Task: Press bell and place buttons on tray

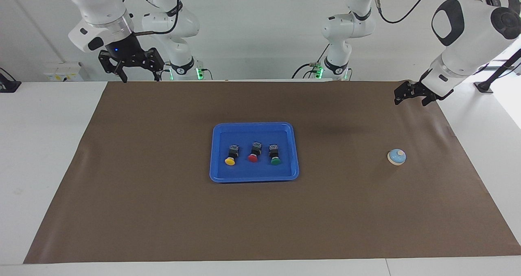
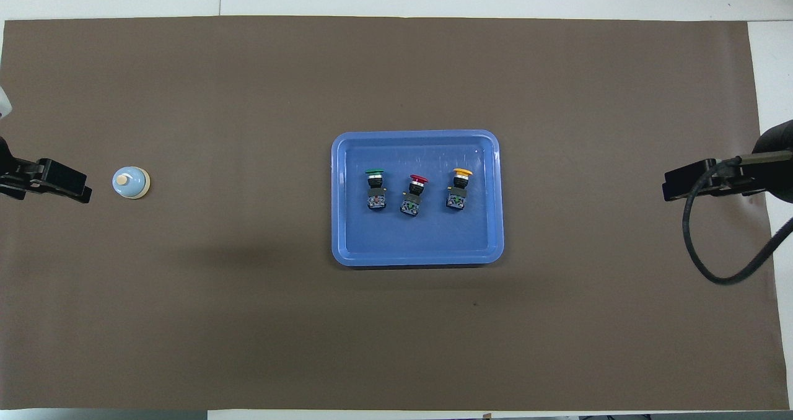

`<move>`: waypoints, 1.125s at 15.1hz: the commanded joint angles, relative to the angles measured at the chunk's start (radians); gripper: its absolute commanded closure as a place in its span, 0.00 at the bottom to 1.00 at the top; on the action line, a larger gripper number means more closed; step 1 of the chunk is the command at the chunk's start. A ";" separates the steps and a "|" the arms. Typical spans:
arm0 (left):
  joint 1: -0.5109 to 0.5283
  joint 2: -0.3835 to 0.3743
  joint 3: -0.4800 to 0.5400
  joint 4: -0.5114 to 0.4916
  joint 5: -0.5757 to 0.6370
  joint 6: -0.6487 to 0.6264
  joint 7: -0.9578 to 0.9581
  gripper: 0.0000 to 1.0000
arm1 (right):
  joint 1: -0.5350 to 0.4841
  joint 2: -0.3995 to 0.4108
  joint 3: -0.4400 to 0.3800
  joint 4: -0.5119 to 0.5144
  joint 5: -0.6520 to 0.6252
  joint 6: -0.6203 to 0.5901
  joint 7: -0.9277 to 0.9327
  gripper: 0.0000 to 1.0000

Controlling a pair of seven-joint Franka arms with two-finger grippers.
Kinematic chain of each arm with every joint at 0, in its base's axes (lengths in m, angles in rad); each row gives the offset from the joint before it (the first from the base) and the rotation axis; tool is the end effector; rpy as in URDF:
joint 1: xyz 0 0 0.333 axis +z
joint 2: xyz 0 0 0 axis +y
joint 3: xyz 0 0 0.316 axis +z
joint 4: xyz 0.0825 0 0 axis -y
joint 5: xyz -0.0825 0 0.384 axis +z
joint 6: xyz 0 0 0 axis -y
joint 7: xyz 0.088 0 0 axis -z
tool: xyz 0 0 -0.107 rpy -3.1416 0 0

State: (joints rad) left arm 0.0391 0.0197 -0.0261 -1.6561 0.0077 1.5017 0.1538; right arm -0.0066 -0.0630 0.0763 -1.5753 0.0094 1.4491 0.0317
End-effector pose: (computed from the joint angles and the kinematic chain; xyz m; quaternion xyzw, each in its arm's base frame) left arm 0.5473 0.0081 0.5685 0.9937 -0.0702 -0.0869 0.0037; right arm 0.5206 0.0389 0.6459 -0.9993 -0.0193 0.0318 0.0007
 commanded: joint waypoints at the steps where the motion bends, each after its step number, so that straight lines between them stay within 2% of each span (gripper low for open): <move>1: -0.031 -0.067 0.011 -0.079 0.001 0.037 -0.016 0.00 | -0.015 -0.021 0.005 -0.020 0.014 -0.007 -0.018 0.00; 17: -0.031 -0.057 0.015 -0.067 0.003 0.035 -0.016 0.00 | -0.015 -0.021 0.005 -0.022 0.014 -0.007 -0.019 0.00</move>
State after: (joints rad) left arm 0.0206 -0.0195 -0.0200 -1.7034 0.0077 1.5183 0.1522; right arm -0.0066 -0.0630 0.0763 -1.5754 0.0094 1.4491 0.0317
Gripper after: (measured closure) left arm 0.000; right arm 0.000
